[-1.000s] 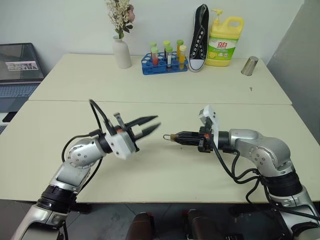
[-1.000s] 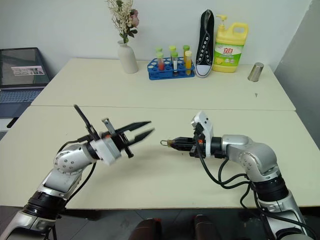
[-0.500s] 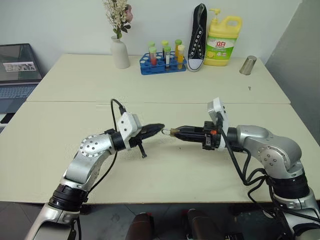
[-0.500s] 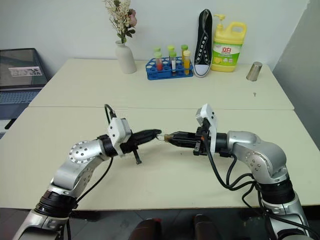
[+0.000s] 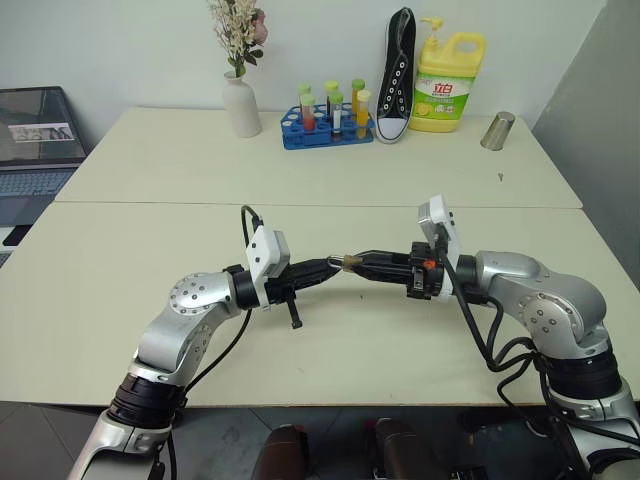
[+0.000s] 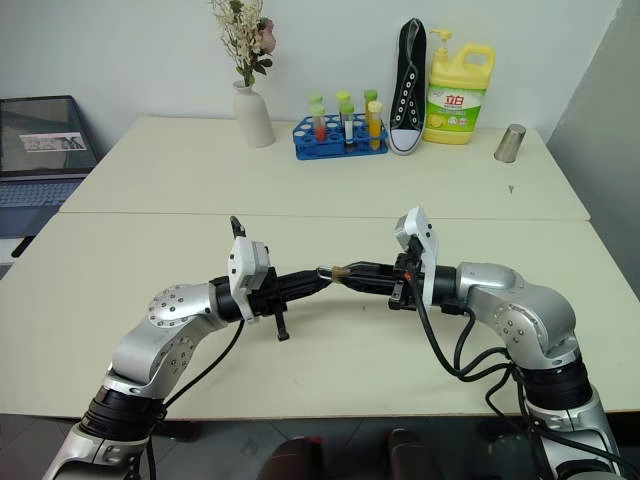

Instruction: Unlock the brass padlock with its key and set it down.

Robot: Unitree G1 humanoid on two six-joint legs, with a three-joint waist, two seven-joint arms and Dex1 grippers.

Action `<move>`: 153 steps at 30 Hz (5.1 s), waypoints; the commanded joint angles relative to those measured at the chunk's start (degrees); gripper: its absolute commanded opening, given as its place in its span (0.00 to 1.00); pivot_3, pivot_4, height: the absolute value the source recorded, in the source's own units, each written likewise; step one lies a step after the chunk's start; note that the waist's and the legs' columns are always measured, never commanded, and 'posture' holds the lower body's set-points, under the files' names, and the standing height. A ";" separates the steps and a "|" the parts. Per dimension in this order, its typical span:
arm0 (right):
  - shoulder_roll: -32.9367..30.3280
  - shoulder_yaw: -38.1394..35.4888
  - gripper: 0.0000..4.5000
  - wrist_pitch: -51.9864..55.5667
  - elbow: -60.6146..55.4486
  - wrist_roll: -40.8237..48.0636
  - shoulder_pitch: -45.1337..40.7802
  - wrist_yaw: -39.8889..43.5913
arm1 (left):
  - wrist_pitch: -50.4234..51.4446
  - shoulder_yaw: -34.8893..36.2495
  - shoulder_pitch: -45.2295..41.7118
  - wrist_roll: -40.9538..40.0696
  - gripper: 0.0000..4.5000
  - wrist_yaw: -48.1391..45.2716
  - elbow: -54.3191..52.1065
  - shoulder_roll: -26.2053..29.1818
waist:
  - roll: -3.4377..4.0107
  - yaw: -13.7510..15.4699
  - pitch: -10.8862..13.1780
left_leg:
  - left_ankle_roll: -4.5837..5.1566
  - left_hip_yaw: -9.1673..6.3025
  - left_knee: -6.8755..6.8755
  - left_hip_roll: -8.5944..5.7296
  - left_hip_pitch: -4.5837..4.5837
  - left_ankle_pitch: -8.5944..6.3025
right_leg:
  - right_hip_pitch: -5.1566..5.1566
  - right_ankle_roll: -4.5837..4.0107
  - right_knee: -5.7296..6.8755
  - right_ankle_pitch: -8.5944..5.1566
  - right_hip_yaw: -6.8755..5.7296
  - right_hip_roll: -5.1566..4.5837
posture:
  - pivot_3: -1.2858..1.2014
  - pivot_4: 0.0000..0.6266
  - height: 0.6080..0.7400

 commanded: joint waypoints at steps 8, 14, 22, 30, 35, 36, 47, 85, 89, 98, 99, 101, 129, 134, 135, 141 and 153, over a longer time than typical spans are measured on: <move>0.14 -1.32 0.03 -0.68 0.19 0.21 -0.51 -0.48 | 1.76 2.50 1.82 -0.94 0.00 0.10 -6.76 -0.29 | 0.00 0.00 0.00 | 0.00 0.00 0.00 0.00 0.00 0.00 | 0.00 0.00 -0.01 0.00 0.01 0.00 | 0.52 0.24 1.00; 0.08 -1.03 0.03 -0.85 0.74 -0.31 -0.41 -0.66 | 3.37 3.11 1.81 -1.44 0.00 0.70 -8.48 -0.40 | 0.00 -0.01 0.00 | 0.00 0.01 0.00 0.00 0.00 0.00 | 0.00 0.01 -0.01 -0.01 0.02 0.00 | 0.52 0.24 1.00; 0.18 -1.00 0.03 -0.89 0.99 -0.92 -0.24 -0.70 | 4.47 3.65 3.17 -0.89 0.00 -0.48 -9.41 0.56 | 0.00 -0.01 0.00 | 0.00 0.01 0.00 0.00 0.00 0.00 | 0.00 0.01 -0.01 -0.01 0.02 0.00 | 0.52 0.24 1.00; -0.44 -0.55 0.03 -1.08 1.06 -1.34 -0.42 0.09 | 2.11 6.91 -0.34 1.71 0.00 1.50 -3.65 0.59 | -0.02 0.00 0.01 | 0.00 0.00 0.00 0.00 0.00 0.00 | 0.00 0.01 -0.01 -0.01 0.00 0.00 | 0.52 0.24 1.00; -0.38 0.27 0.03 -1.21 0.50 -1.84 -0.47 1.37 | 2.29 6.34 -3.82 1.77 0.00 0.36 -1.81 -0.42 | -0.01 0.00 0.01 | 0.00 0.03 0.00 -0.01 -0.01 0.00 | 0.00 0.02 -0.04 -0.02 0.02 0.02 | 0.52 0.24 1.00; -0.33 0.40 0.03 -1.21 0.45 -1.92 -0.48 1.52 | 2.22 6.12 -4.12 1.86 0.00 0.12 -1.63 -0.60 | -0.02 0.01 0.01 | 0.00 0.05 -0.01 -0.01 -0.01 0.00 | 0.00 0.02 -0.06 -0.02 0.03 0.02 | 0.52 0.24 1.00; -0.20 0.88 0.03 -1.07 0.12 -1.99 -0.28 1.80 | 3.96 3.90 -4.87 1.54 0.00 -0.39 -2.61 -3.12 | -0.02 0.00 0.01 | 0.00 0.01 -0.01 0.00 -0.01 0.00 | 0.00 0.01 -0.04 -0.01 0.03 0.02 | 0.52 0.24 1.00; 0.59 1.33 0.03 -1.39 1.33 -3.66 -0.22 2.03 | 16.52 6.37 -2.70 -8.51 0.00 -2.59 -12.94 1.25 | -0.01 -0.02 0.06 | 0.00 0.01 -0.01 0.00 -0.01 0.00 | 0.00 0.02 -0.05 -0.03 0.03 0.02 | 0.52 0.24 1.00; 0.59 1.40 0.03 -1.31 1.22 -3.59 -0.14 2.15 | 15.70 5.99 -2.84 -7.52 0.00 -2.57 -12.25 0.99 | -0.01 -0.02 0.06 | 0.00 0.01 -0.01 0.00 -0.01 0.00 | 0.00 0.02 -0.05 -0.03 0.03 0.02 | 0.52 0.24 1.00; 0.45 1.23 0.03 -1.13 0.94 -3.41 0.09 2.12 | 18.69 9.31 -3.39 -11.28 0.00 -3.56 -11.18 2.69 | -0.01 -0.02 0.06 | 0.00 0.01 -0.01 0.00 -0.01 0.00 | 0.00 0.02 -0.05 -0.03 0.03 0.02 | 0.52 0.24 1.00; 0.47 1.21 0.03 -1.07 0.92 -3.35 0.10 2.09 | 19.47 10.17 -3.97 -11.99 0.00 -2.92 -10.26 2.72 | -0.01 -0.02 0.06 | 0.00 0.01 -0.01 0.00 -0.01 0.00 | 0.00 0.02 -0.05 -0.03 0.03 0.02 | 0.52 0.24 1.00; 0.51 1.17 0.03 -0.99 0.90 -3.28 0.11 2.04 | 20.39 11.05 -4.60 -12.64 0.00 -2.24 -9.37 2.66 | -0.01 -0.02 0.06 | 0.00 -0.01 -0.01 0.00 -0.01 0.00 | -0.01 0.02 -0.05 -0.03 0.01 0.03 | 0.52 0.24 1.00; 0.12 1.61 0.03 -0.30 -0.27 -3.05 0.70 2.07 | 20.20 6.60 -4.77 -12.42 0.00 -6.91 -11.38 2.43 | 0.01 -0.04 0.11 | 0.00 0.01 -0.04 0.01 -0.02 0.00 | -0.03 -0.01 -0.06 -0.05 0.03 0.03 | 0.52 0.24 1.00; 0.18 1.65 0.03 -0.19 -0.32 -2.98 0.73 2.07 | 20.25 6.06 -5.08 -12.09 0.00 -6.26 -11.21 2.23 | 0.00 -0.03 0.11 | 0.00 0.01 -0.03 0.00 -0.02 0.00 | -0.03 -0.01 -0.06 -0.05 0.03 0.03 | 0.52 0.24 1.00; 0.20 1.66 0.03 -0.20 -0.35 -2.97 0.74 2.07 | 19.56 5.53 -4.86 -11.20 0.00 -6.47 -11.02 2.28 | 0.01 -0.03 0.11 | 0.00 0.01 -0.04 0.00 -0.02 0.00 | -0.03 -0.01 -0.06 -0.05 0.03 0.03 | 0.52 0.24 1.00; 0.16 1.57 0.03 -0.15 -0.22 -2.89 0.64 2.06 | 20.15 6.19 -5.64 -11.73 0.00 -5.26 -10.24 0.84 | 0.00 -0.02 0.11 | 0.00 0.01 -0.04 0.00 -0.02 0.00 | -0.03 -0.01 -0.06 -0.05 0.04 0.03 | 0.52 0.24 1.00; 0.12 1.50 0.03 -0.28 -0.19 -2.90 0.79 2.04 | 23.31 8.03 -3.50 -15.15 0.00 -10.65 -10.70 6.43 | 0.02 -0.17 0.13 | 0.00 0.01 -0.04 0.02 -0.01 0.00 | -0.03 -0.01 -0.06 -0.05 0.04 0.05 | 0.52 0.24 1.00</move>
